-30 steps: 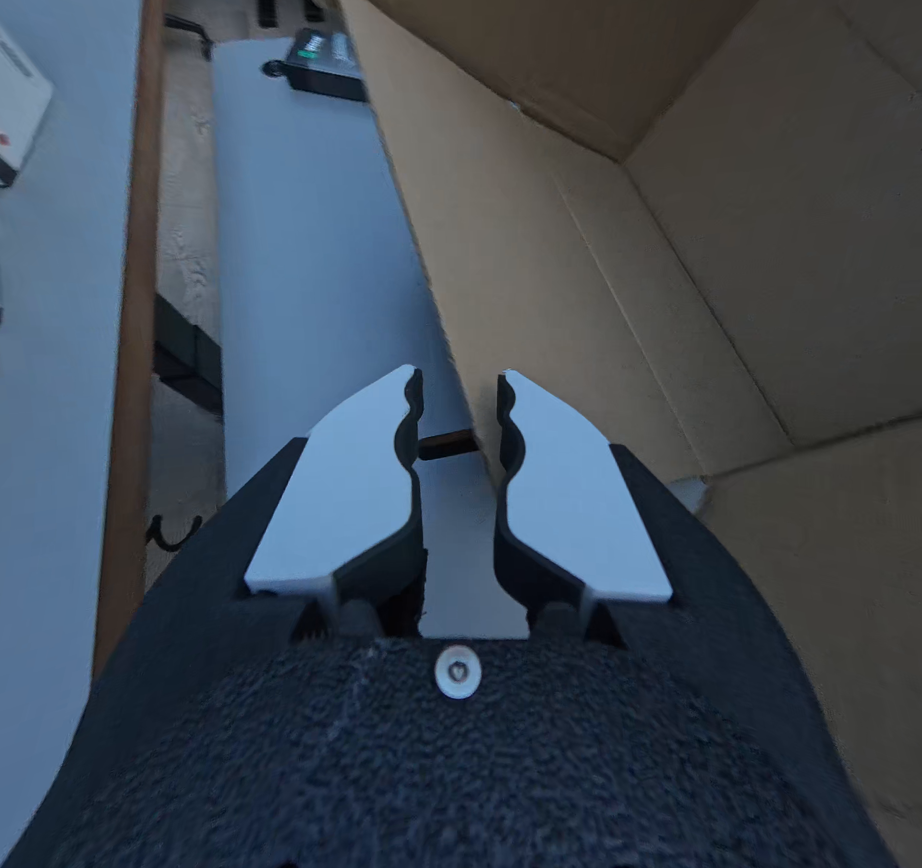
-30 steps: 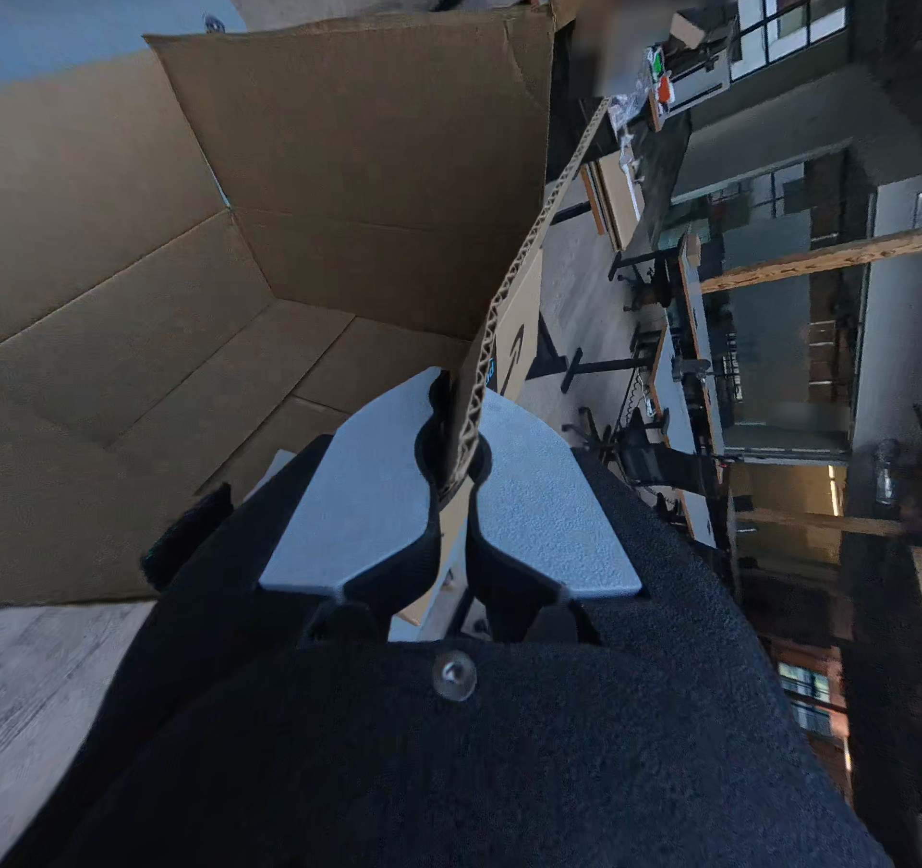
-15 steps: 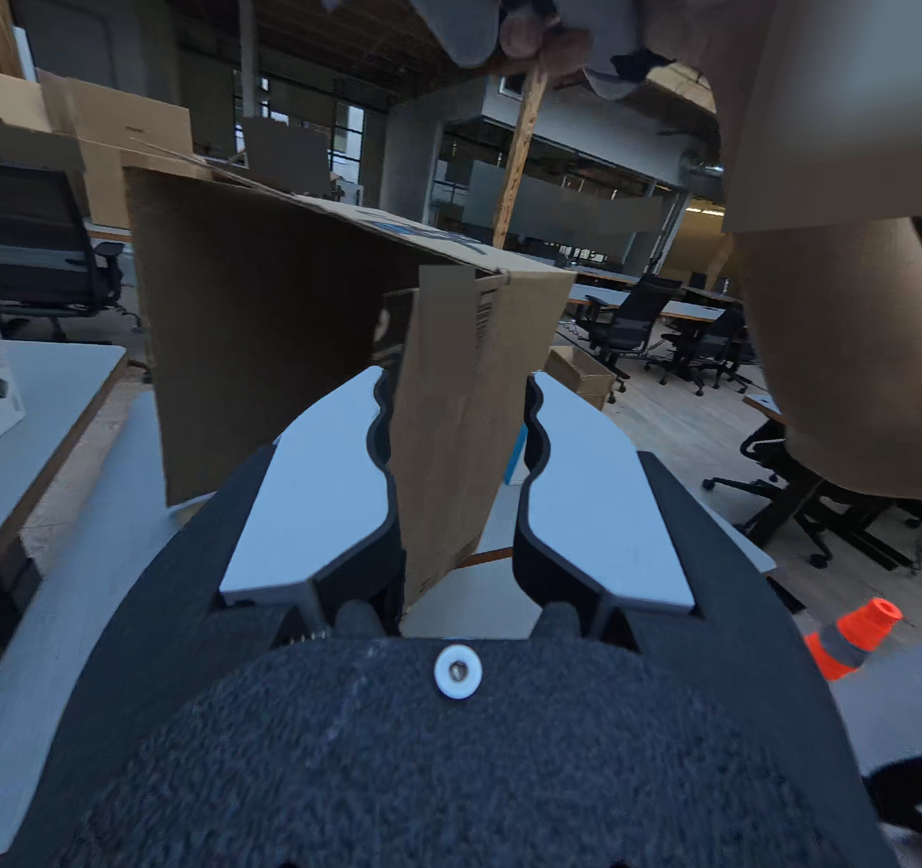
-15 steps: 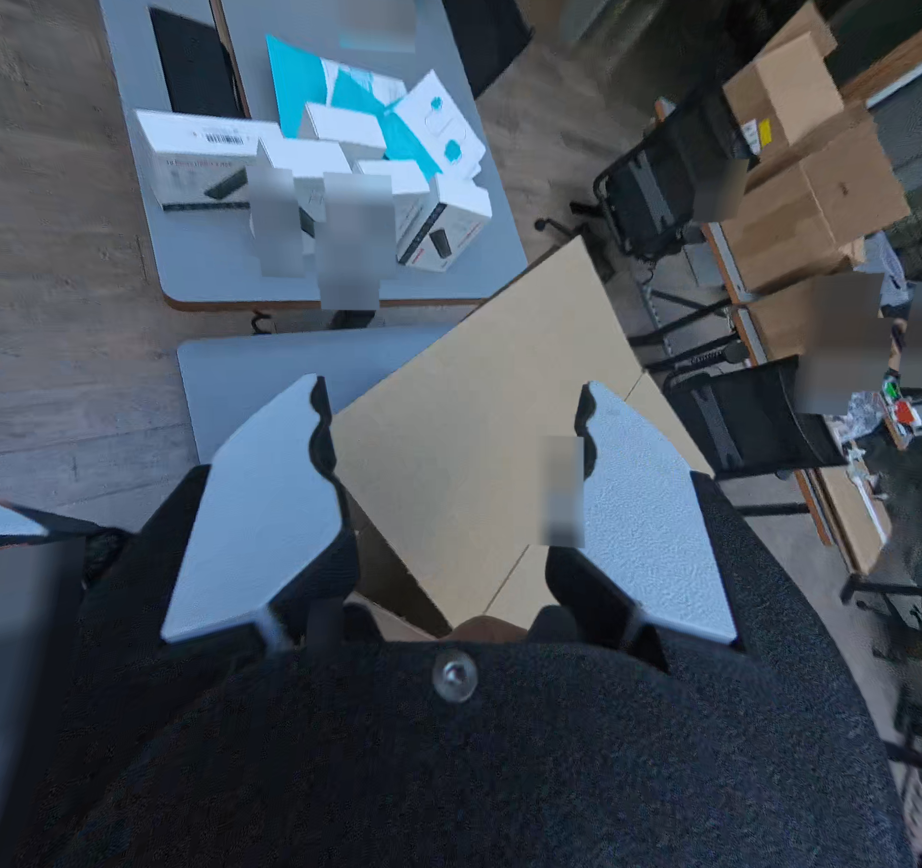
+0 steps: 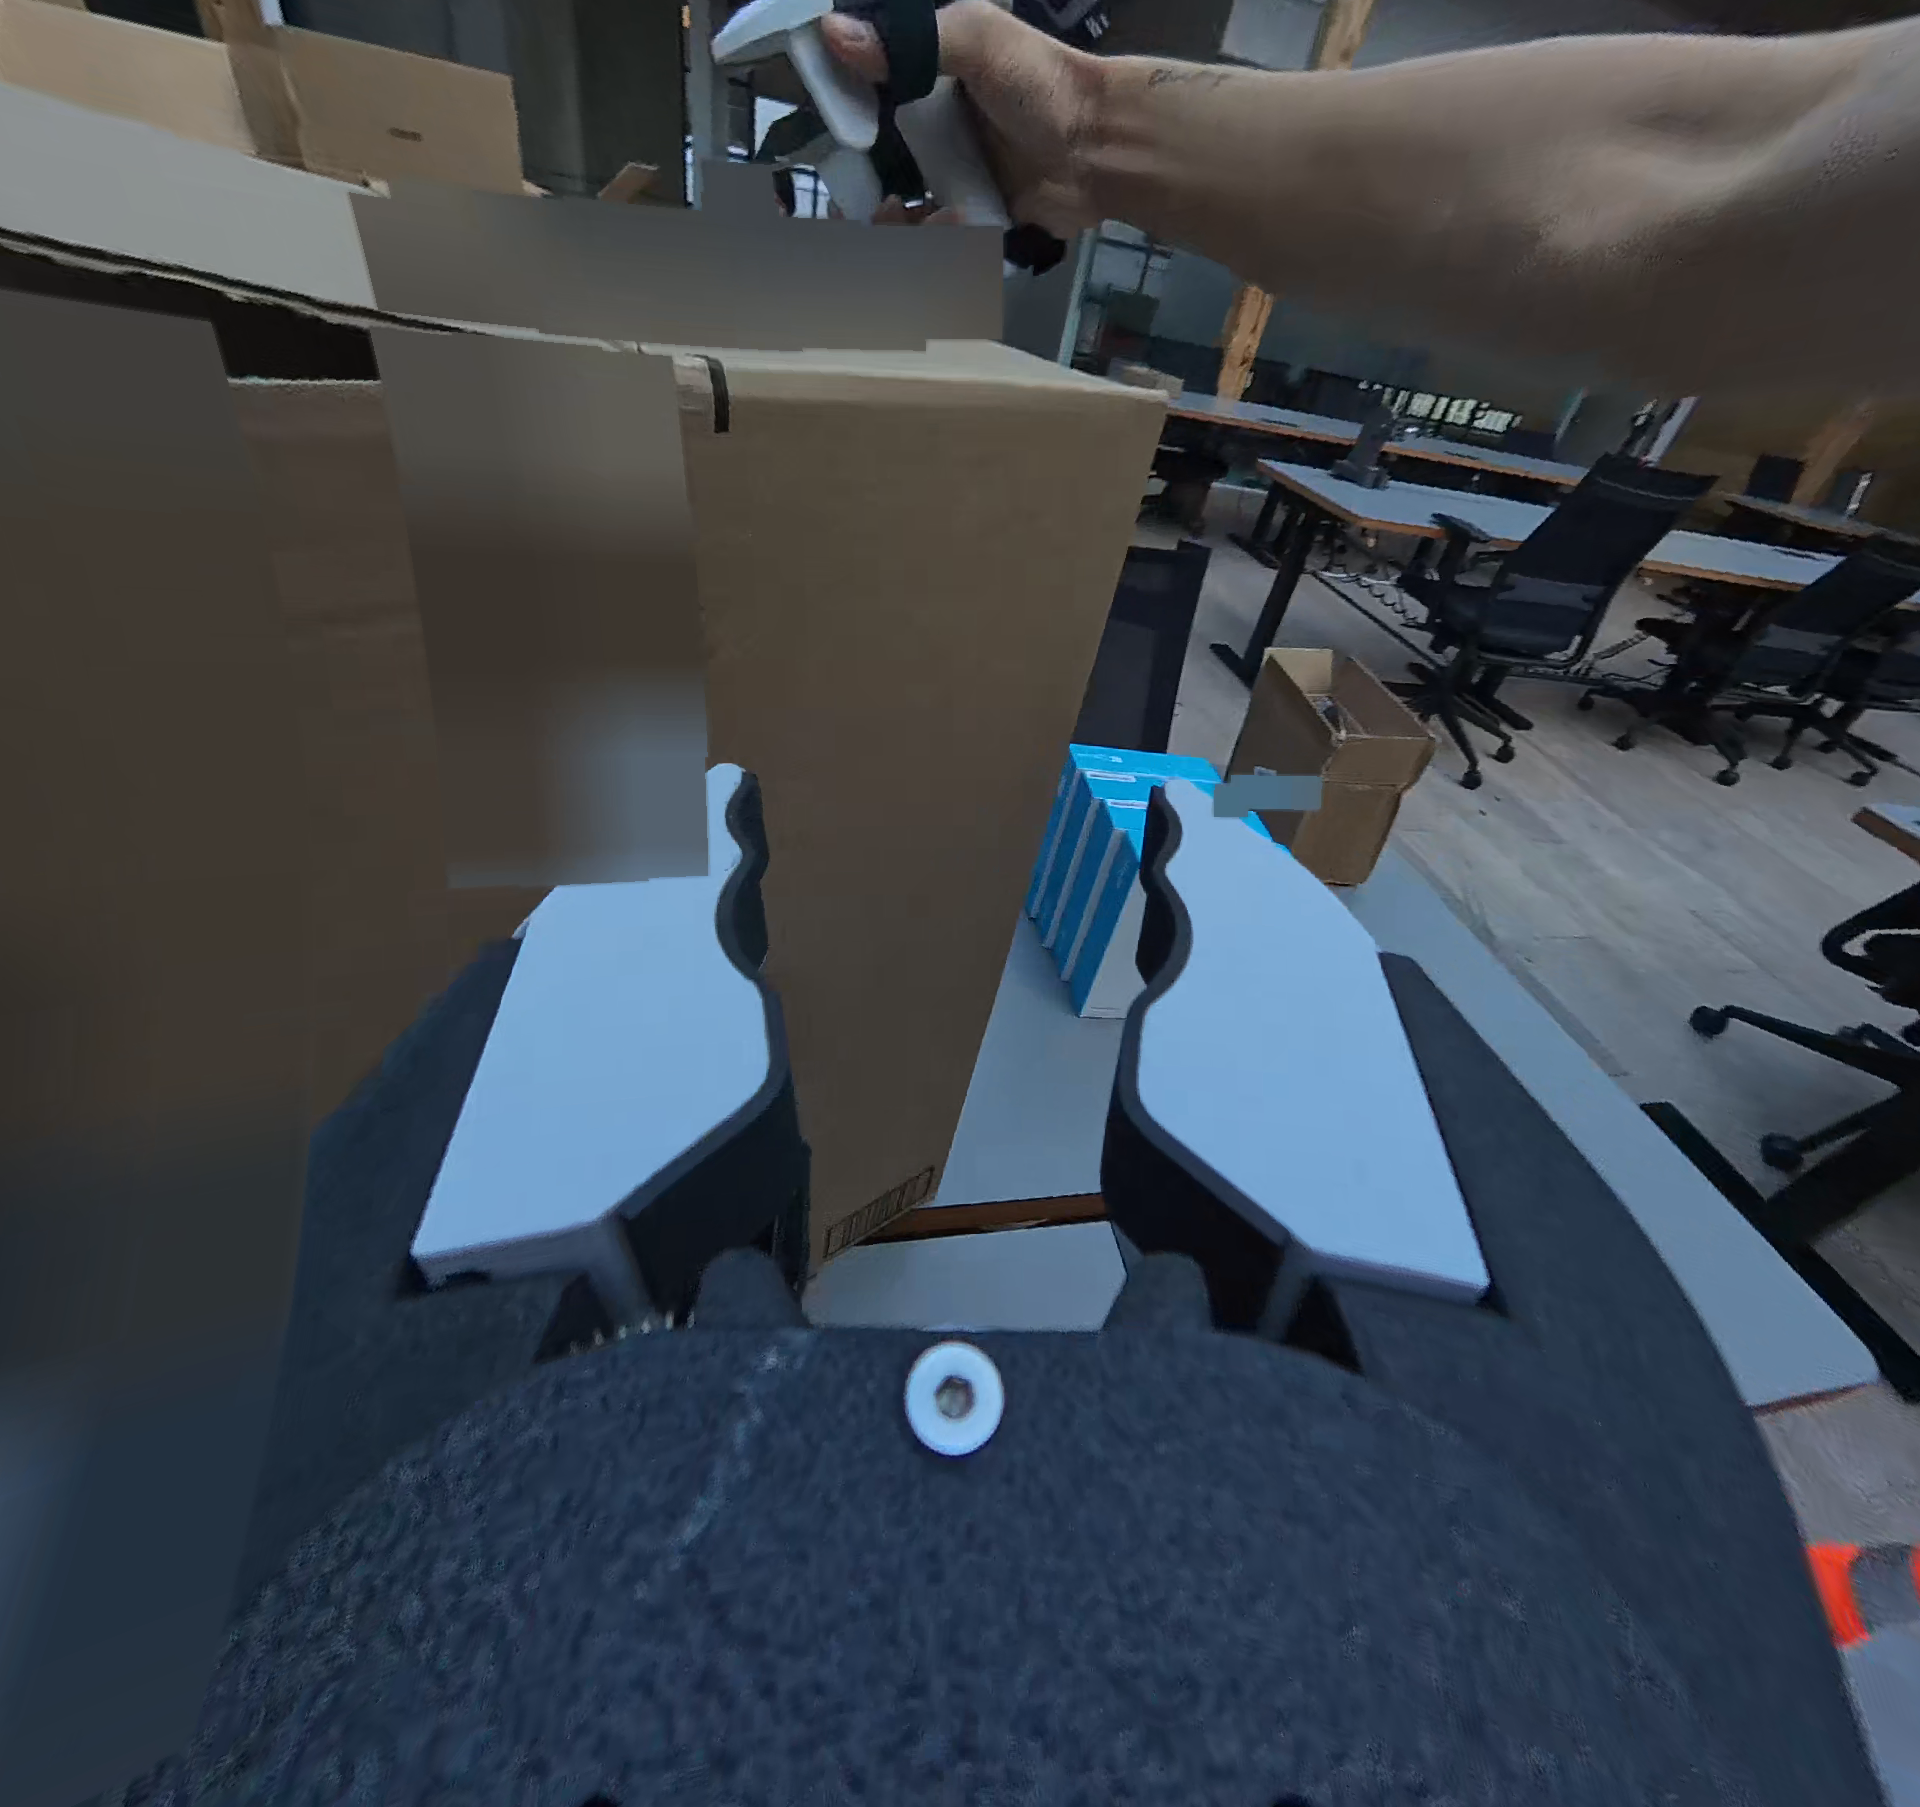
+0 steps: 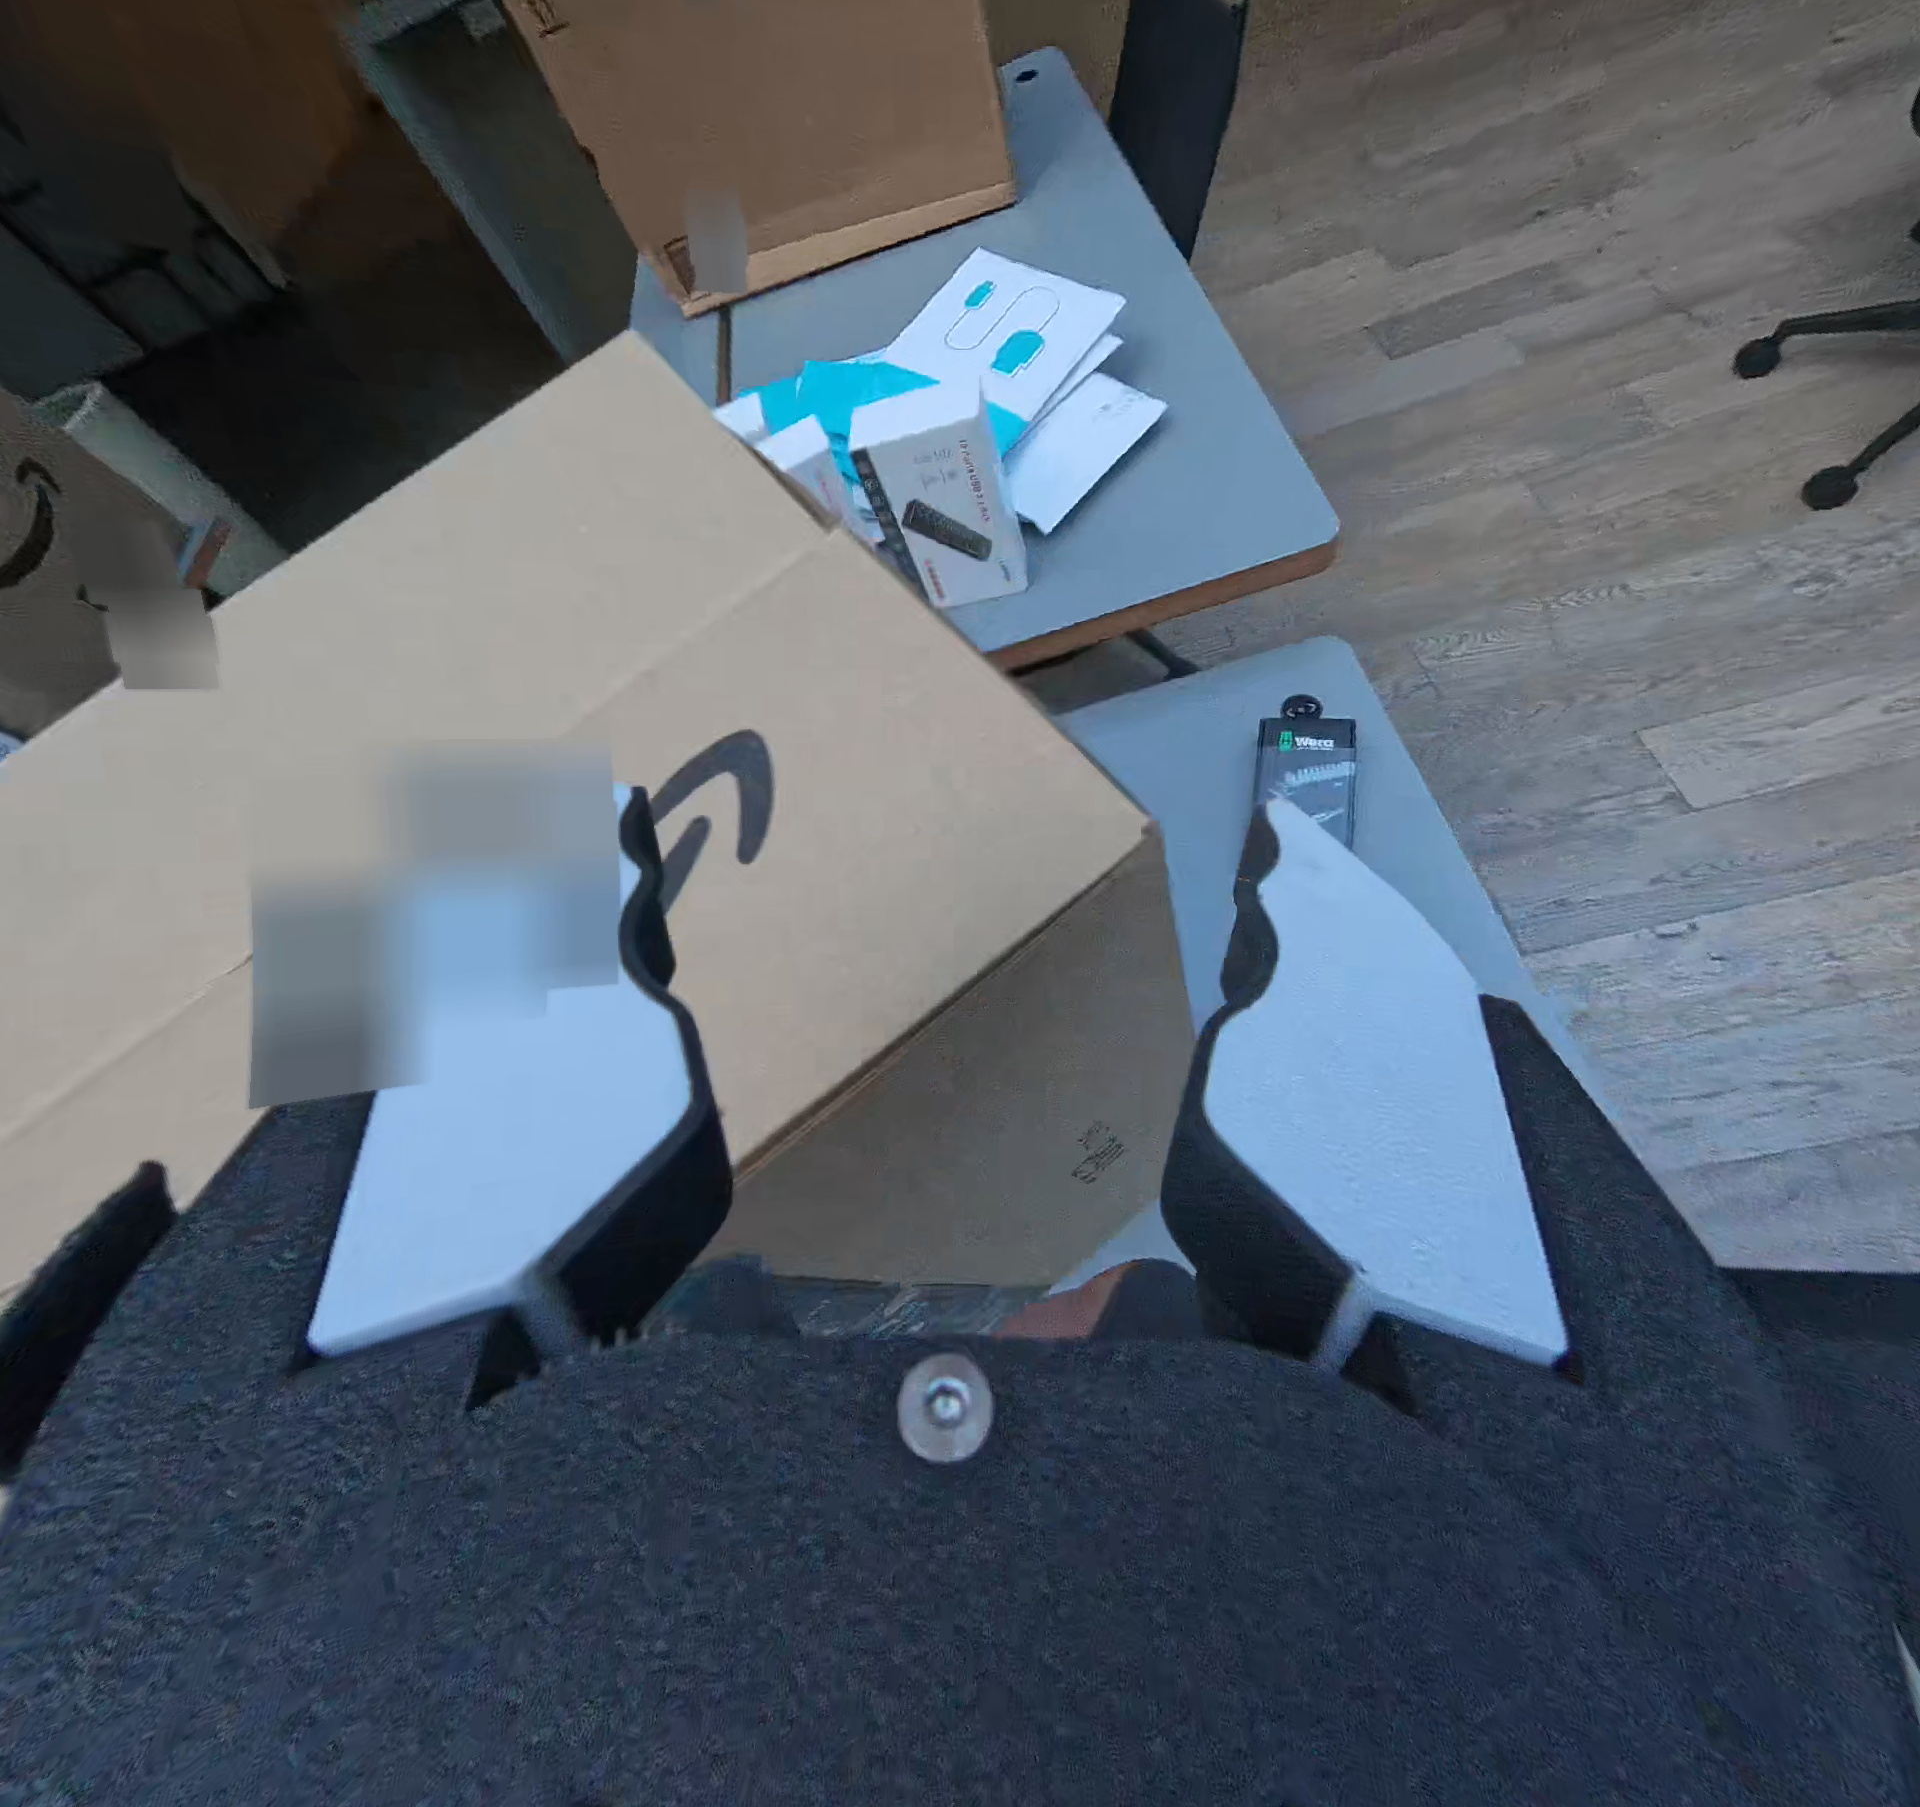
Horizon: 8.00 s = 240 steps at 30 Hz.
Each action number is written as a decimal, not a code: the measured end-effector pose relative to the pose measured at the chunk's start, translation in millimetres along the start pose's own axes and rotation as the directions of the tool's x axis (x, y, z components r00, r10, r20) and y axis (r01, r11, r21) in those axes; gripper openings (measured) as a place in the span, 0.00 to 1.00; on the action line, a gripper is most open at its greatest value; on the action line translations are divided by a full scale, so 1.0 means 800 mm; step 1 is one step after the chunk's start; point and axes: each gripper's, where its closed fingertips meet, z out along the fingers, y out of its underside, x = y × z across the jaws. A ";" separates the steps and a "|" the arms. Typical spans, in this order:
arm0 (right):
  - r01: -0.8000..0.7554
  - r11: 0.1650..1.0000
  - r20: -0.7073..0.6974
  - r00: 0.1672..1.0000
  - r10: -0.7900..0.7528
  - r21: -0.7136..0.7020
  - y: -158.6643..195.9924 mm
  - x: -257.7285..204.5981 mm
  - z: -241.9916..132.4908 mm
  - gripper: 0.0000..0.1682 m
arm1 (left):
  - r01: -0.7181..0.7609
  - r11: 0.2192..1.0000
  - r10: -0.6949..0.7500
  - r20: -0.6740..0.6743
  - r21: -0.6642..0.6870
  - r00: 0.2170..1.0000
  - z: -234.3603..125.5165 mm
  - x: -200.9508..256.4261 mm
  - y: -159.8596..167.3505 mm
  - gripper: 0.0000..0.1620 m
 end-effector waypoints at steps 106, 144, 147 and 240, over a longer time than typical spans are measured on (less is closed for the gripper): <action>-0.678 0.680 0.857 0.142 0.496 -0.281 0.520 -0.303 -0.335 0.11 | 0.198 0.888 -0.460 -0.804 -0.415 0.377 0.177 0.324 0.096 0.03; -0.639 0.645 0.527 0.749 0.401 0.419 0.545 -0.211 -0.293 0.42 | 0.591 0.751 -0.626 -0.601 -0.294 0.497 0.233 0.238 0.064 0.03; -0.559 0.555 0.433 0.829 0.354 0.617 0.529 -0.216 -0.298 0.40 | 0.716 0.658 -0.691 -0.564 -0.233 0.452 0.245 0.236 0.053 0.03; 0.481 0.868 -0.085 0.866 -0.493 -0.127 0.061 -0.306 0.069 0.03 | -0.862 0.498 0.473 -0.802 -0.100 0.366 0.189 -0.269 -0.134 0.00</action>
